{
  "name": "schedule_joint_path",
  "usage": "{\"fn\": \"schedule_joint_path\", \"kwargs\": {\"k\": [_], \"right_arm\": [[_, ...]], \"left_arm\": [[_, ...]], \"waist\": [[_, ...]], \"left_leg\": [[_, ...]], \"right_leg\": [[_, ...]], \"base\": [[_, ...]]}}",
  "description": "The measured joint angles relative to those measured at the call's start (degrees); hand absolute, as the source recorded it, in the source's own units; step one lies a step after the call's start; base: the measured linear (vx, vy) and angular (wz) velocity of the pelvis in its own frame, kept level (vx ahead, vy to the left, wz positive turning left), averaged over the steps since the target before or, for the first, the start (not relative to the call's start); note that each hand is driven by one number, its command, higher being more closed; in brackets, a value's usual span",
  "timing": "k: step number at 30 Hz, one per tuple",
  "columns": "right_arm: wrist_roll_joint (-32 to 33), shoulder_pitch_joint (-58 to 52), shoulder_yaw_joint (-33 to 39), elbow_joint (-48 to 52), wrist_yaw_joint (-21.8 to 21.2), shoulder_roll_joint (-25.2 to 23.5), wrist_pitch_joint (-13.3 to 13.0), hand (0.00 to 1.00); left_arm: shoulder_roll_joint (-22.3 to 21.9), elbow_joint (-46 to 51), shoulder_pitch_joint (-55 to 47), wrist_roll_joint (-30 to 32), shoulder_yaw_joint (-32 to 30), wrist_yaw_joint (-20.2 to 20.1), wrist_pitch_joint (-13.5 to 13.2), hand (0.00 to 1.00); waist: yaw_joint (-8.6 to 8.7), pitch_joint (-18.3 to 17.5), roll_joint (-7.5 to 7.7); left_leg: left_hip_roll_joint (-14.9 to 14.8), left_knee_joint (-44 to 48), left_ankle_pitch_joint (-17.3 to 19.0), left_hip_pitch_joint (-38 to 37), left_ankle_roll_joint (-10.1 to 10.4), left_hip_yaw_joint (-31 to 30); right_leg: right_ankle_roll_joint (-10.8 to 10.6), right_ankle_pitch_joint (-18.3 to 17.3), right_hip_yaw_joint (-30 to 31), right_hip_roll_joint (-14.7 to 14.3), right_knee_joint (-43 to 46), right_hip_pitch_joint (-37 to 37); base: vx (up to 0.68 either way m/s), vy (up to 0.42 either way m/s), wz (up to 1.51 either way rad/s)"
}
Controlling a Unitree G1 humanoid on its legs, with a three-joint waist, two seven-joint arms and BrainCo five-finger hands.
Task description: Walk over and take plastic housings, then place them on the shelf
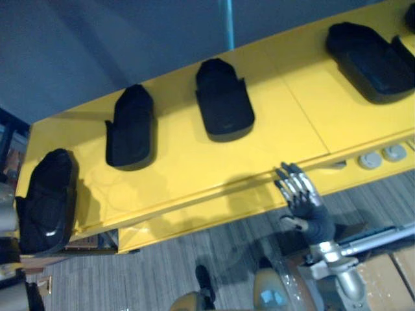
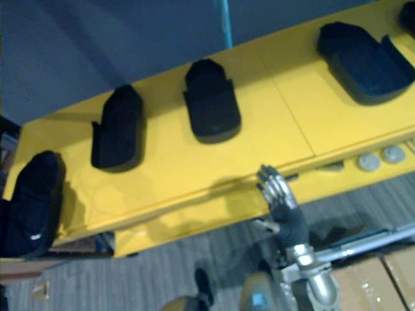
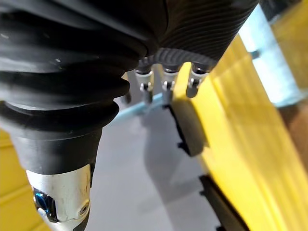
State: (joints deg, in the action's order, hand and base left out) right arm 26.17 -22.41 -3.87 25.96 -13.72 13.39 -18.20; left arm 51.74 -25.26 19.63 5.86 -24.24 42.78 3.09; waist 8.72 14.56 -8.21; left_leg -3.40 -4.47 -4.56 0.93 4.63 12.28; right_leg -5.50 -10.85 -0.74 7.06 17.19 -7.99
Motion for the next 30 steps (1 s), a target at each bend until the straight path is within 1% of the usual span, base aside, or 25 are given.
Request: {"fn": "schedule_joint_path", "kwargs": {"k": [1,3,4,5,6,7,8,10,11,12,14,16,18,19,20,22,23,25,26,27,28,29,30], "right_arm": [[-0.3,2.1,-0.9,-2.1,0.3,0.2,-1.1,0.00],[-1.3,6.1,-2.7,-5.9,1.7,0.8,-1.7,0.00],[-2.1,9.4,-4.3,-7.9,2.7,0.9,-1.7,0.00],[-2.8,11.4,-5.5,-8.5,3.9,0.9,-1.8,0.00],[-3.0,11.7,-6.3,-8.5,4.2,0.6,-1.9,0.00],[-4.3,11.9,-7.3,-8.4,5.5,0.3,-2.5,0.00],[-6.0,11.2,-7.9,-8.4,7.4,-0.1,-3.0,0.00],[-8.1,10.6,-8.1,-8.4,9.5,-1.1,-3.3,0.00],[-9.0,10.4,-7.8,-8.4,10.5,-1.5,-3.6,0.00],[-9.1,10.4,-7.3,-8.3,11.5,-1.9,-4.2,0.00],[-9.0,10.6,-5.6,-8.0,12.8,-2.9,-4.6,0.00],[-9.0,11.3,-4.7,-8.0,13.6,-3.0,-4.6,0.00],[-9.5,12.2,-5.4,-8.1,14.8,-3.2,-4.4,0.00],[-10.2,12.4,-5.6,-8.1,15.1,-3.5,-4.3,0.00],[-11.3,12.6,-6.4,-8.3,15.3,-4.6,-4.2,0.00],[-11.3,13.1,-7.4,-8.8,15.6,-5.8,-4.0,0.00],[-11.3,13.2,-7.8,-9.2,16.2,-6.4,-4.0,0.00],[-11.3,13.7,-7.8,-10.4,16.3,-6.5,-3.9,0.00],[-11.3,14.1,-8.3,-12.0,16.3,-6.6,-3.8,0.00],[-11.3,14.1,-9.1,-12.6,16.3,-6.9,-3.8,0.00],[-11.3,14.1,-9.2,-13.1,16.3,-6.9,-3.8,0.00],[-11.3,14.1,-9.6,-13.8,16.3,-6.9,-3.8,0.00],[-11.3,14.1,-9.9,-14.3,16.3,-6.9,-3.8,0.00]], "left_arm": [[0.0,-3.2,2.6,-1.7,3.3,2.0,-4.3,0.00],[-0.3,-7.3,7.3,-3.3,8.0,3.2,-7.8,0.00],[-1.5,-8.4,9.8,-3.8,10.0,3.6,-9.8,0.00],[-3.8,-6.6,10.1,-3.8,10.8,3.5,-12.0,0.00],[-5.3,-4.5,9.6,-3.7,10.9,3.5,-12.6,0.00],[-9.1,2.4,7.2,-3.7,10.8,3.3,-13.6,0.00],[-12.9,10.6,2.8,-3.8,10.8,2.7,-15.2,0.00],[-19.3,22.2,-4.4,-3.8,10.8,0.2,-17.2,0.00],[-23.2,28.1,-8.7,-3.8,10.9,-1.6,-17.6,0.00],[-28.1,35.4,-14.4,-4.1,11.1,-4.0,-17.8,1.00],[-34.8,44.6,-23.2,-5.3,11.6,-10.0,-18.0,1.00],[-37.2,47.9,-28.1,-6.4,11.5,-13.2,-18.1,1.00],[-40.0,50.4,-34.2,-9.9,11.4,-17.5,-19.2,1.00],[-40.8,51.0,-35.7,-10.8,11.2,-18.6,-19.5,1.00],[-42.2,52.1,-39.1,-12.4,10.8,-20.6,-20.4,1.00],[-43.3,53.4,-41.7,-12.5,9.4,-21.2,-21.0,1.00],[-43.8,54.1,-42.5,-12.5,8.7,-21.1,-21.7,1.00],[-43.8,54.9,-42.6,-12.5,8.2,-20.3,-22.0,1.00],[-44.0,55.5,-43.1,-12.6,6.9,-18.9,-22.5,1.00],[-44.5,55.7,-43.4,-12.7,5.8,-17.7,-23.1,1.00],[-45.0,55.8,-43.4,-12.6,5.0,-16.9,-23.6,1.00],[-45.9,55.8,-43.3,-12.7,4.0,-15.3,-24.3,1.00],[-46.1,55.8,-43.3,-12.7,3.8,-14.5,-24.3,1.00]], "waist": [[-0.03,-0.9,0.22],[-0.20,-1.4,0.79],[-0.16,-1.6,1.03],[-0.05,-2.3,1.09],[-0.11,-2.8,1.04],[-0.08,-3.6,1.14],[-0.08,-4.6,1.51],[-0.32,-5.2,2.22],[-0.65,-5.7,2.63],[-0.98,-6.5,2.99],[-2.78,-7.7,3.50],[-4.28,-8.0,3.47],[-7.08,-8.7,3.59],[-7.57,-9.0,3.63],[-8.26,-9.5,3.93],[-8.50,-9.9,4.38],[-8.90,-10.1,4.81],[-9.72,-10.3,5.53],[-9.99,-10.7,6.17],[-10.20,-11.0,6.48],[-10.16,-11.1,6.72],[-10.05,-11.2,7.14],[-10.18,-11.2,7.30]], "left_leg": [[-0.1,0.0,0.0,-0.1,0.0,-0.6],[-0.2,0.0,0.0,-0.5,0.0,-0.7],[-0.2,0.0,0.0,-0.9,0.0,-0.6],[-0.2,0.0,0.0,-0.9,0.0,-0.5],[-0.2,0.0,0.0,-0.9,0.0,-0.5],[-0.3,0.0,0.0,-1.1,0.0,-0.6],[-0.4,-0.1,0.0,-1.4,0.0,-0.6],[-0.4,-0.1,0.0,-2.7,0.0,-0.7],[-0.4,-0.1,0.1,-3.3,0.0,-0.8],[-0.4,-0.1,0.1,-3.7,0.0,-1.1],[-0.7,-0.1,0.1,-3.8,0.1,-2.8],[-1.1,-0.2,0.6,-3.9,0.1,-3.8],[-1.2,-0.5,0.7,-3.7,0.2,-4.7],[-1.1,-0.5,0.7,-3.6,0.2,-5.2],[-1.0,-0.5,0.8,-3.4,0.0,-5.9],[-0.8,-0.6,0.4,-2.6,0.0,-6.5],[-0.8,-0.6,0.1,-2.0,0.0,-6.9],[-0.7,-0.6,-0.3,-1.6,0.0,-7.1],[-0.6,-0.6,-0.6,-1.5,0.0,-7.3],[-0.6,-0.6,-0.7,-1.3,0.1,-7.5],[-0.5,-0.6,-0.9,-1.1,0.0,-7.8],[-0.4,-0.6,-1.1,-0.6,0.0,-8.7],[-0.3,-0.6,-1.2,-0.3,0.0,-9.0]], "right_leg": [[0.0,0.0,-0.6,0.0,-0.8,0.7],[0.1,0.2,-0.7,0.0,-1.1,1.3],[0.1,0.3,-0.6,-0.1,-1.3,1.7],[0.0,0.8,-0.6,-0.1,-2.1,2.2],[0.0,1.1,-0.6,-0.2,-2.5,2.4],[0.0,1.8,-0.8,-0.3,-3.5,3.3],[-0.1,2.1,-0.8,-0.3,-4.5,4.1],[-0.1,2.6,-1.1,-0.4,-6.2,6.4],[-0.1,2.7,-1.5,-0.3,-7.2,7.7],[-0.1,3.0,-2.6,-0.3,-8.5,9.2],[0.0,3.4,-4.5,-0.6,-10.0,11.2],[0.1,3.7,-5.9,-1.0,-10.9,12.3],[0.1,4.5,-7.2,-1.2,-12.3,13.4],[0.1,4.7,-7.5,-1.2,-12.8,13.8],[0.1,4.9,-8.7,-1.0,-13.9,14.3],[0.3,4.9,-9.3,-1.0,-14.4,14.1],[0.4,5.2,-10.0,-1.0,-14.9,14.1],[0.2,5.6,-10.3,-1.1,-15.4,14.0],[0.2,5.8,-10.4,-1.1,-15.7,14.1],[0.4,6.0,-10.7,-1.1,-15.8,14.1],[0.4,6.0,-11.0,-1.0,-15.9,14.1],[0.2,6.2,-11.9,-1.0,-15.9,14.1],[0.2,6.2,-12.3,-1.0,-15.9,14.1]], "base": [[0.04,0.007,0.18],[0.01,0.000,0.07],[-0.01,0.003,-0.09],[0.00,0.004,-0.12],[0.03,0.010,-0.08],[0.06,0.004,-0.07],[0.08,0.000,-0.03],[0.07,-0.013,0.03],[0.05,-0.017,0.21],[0.04,-0.021,0.29],[0.01,-0.026,0.43],[-0.05,-0.013,0.41],[-0.11,-0.001,0.31],[-0.13,0.007,0.33],[-0.10,0.010,0.28],[-0.09,0.017,0.23],[-0.07,0.022,0.19],[-0.05,0.021,0.10],[-0.02,0.015,0.04],[-0.01,0.009,0.09],[0.00,-0.006,0.21],[0.00,-0.006,0.25],[0.01,-0.009,0.32]]}}
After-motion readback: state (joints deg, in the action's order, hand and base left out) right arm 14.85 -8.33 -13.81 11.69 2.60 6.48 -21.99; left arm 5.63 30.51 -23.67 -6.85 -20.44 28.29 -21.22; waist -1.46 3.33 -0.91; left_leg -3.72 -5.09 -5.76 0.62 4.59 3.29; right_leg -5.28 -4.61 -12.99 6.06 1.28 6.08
